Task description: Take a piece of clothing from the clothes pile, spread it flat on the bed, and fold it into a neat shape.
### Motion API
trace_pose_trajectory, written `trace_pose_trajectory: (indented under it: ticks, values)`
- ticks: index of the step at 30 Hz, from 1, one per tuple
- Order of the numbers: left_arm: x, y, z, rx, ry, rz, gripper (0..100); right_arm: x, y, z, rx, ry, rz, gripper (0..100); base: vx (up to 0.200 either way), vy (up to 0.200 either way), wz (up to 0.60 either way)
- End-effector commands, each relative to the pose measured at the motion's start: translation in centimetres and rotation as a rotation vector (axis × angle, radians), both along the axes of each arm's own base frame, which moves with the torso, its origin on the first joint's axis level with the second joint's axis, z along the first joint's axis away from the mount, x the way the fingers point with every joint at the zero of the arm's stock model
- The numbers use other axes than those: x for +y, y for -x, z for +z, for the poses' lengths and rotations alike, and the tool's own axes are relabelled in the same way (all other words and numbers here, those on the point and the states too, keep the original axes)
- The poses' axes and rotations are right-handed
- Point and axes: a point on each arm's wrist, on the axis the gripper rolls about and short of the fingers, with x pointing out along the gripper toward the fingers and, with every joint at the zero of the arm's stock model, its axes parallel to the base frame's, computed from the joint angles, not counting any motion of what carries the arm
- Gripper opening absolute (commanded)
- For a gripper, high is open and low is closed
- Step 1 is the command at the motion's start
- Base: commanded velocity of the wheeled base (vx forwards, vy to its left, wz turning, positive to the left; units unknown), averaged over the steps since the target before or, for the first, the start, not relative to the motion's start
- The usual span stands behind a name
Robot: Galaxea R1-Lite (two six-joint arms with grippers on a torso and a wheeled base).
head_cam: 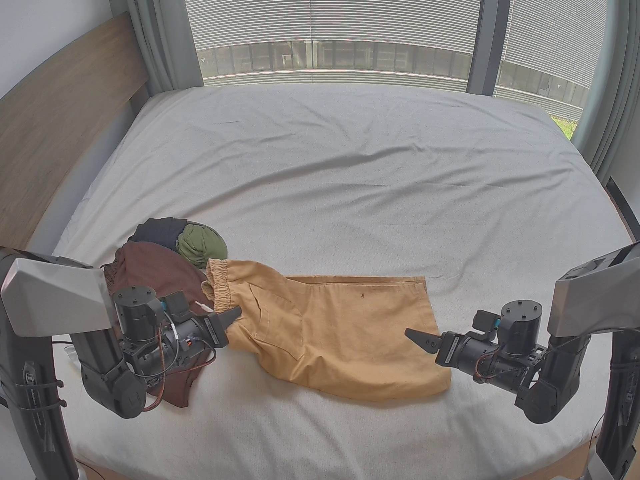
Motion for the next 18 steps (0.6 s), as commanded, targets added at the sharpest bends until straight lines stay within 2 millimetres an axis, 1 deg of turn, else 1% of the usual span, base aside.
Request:
trace_pose_trajectory:
  ticks: [1,4,5,6,7,14,15,16,18]
  values:
    - [-1.2,-0.1,0.5,-0.025,0.007,-0.032,0,0.0,0.0,0.2,-0.007,-0.003,-0.001,100,0.0,0.0,0.0]
    - [-2.2,-0.1,0.7,-0.039,0.012,-0.06,0,-0.3,-0.1,0.2,-0.008,-0.004,-0.009,100,0.0,0.0,0.0]
    - [-2.2,-0.1,0.7,-0.039,0.012,-0.06,0,-0.3,-0.1,0.2,-0.008,-0.004,-0.009,100,0.0,0.0,0.0]
    - [-2.9,-0.2,0.8,-0.05,0.014,-0.077,0,-0.4,-0.2,0.2,-0.008,-0.004,-0.013,100,0.0,0.0,0.0]
    - [-2.9,-0.2,0.8,-0.05,0.014,-0.077,0,-0.4,-0.2,0.2,-0.008,-0.004,-0.013,100,0.0,0.0,0.0]
    - [-5.7,-0.7,1.3,-0.086,0.039,-0.153,0,-0.9,-0.5,0.4,-0.018,-0.005,-0.03,100,0.0,0.0,0.0]
    - [-5.8,-0.7,1.3,-0.085,0.04,-0.157,0,-0.9,-0.5,0.4,-0.019,-0.006,-0.032,100,0.0,0.0,0.0]
    - [-6.6,-0.8,1.5,-0.092,0.055,-0.172,0,-1.0,-0.7,0.6,-0.028,-0.009,-0.038,100,0.0,0.0,0.0]
    - [-7.3,-0.8,1.6,-0.089,0.074,-0.183,0,-1.3,-0.9,0.8,-0.034,-0.011,-0.049,100,0.0,0.0,0.0]
